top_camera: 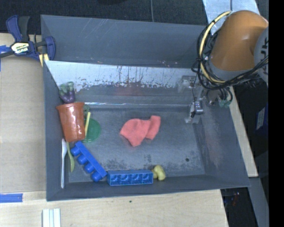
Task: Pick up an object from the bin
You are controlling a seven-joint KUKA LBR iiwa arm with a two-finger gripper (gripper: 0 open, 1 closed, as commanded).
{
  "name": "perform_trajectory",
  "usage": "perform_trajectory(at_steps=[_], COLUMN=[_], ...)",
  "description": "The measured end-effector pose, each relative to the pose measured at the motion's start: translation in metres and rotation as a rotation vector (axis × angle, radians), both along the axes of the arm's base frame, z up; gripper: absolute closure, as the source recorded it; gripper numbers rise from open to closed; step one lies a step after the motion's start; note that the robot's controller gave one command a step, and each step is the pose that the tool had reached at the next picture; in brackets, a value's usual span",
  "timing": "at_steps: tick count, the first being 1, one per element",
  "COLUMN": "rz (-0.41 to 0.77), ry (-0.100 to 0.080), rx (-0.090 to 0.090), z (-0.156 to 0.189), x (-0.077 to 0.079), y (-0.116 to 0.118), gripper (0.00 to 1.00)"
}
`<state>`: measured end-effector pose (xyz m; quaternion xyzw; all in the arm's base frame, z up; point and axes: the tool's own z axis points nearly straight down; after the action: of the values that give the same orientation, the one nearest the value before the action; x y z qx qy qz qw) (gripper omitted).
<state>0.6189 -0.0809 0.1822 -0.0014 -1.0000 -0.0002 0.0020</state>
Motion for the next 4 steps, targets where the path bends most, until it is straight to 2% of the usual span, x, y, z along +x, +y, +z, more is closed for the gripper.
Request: perform_trajectory(at_steps=[1, 2, 3, 4], rz=[0.002, 0.061, 0.075, 0.019], ry=[-0.008, -0.012, -0.020, -0.017], rx=[-0.001, -0.001, -0.004, -0.001], z=[0.005, -0.060, -0.105, -0.110], x=[0.001, -0.017, -0.021, -0.046], y=[0.000, 0.033, 0.060, 0.097], gripper=[0.00, 0.00, 0.00, 1.00])
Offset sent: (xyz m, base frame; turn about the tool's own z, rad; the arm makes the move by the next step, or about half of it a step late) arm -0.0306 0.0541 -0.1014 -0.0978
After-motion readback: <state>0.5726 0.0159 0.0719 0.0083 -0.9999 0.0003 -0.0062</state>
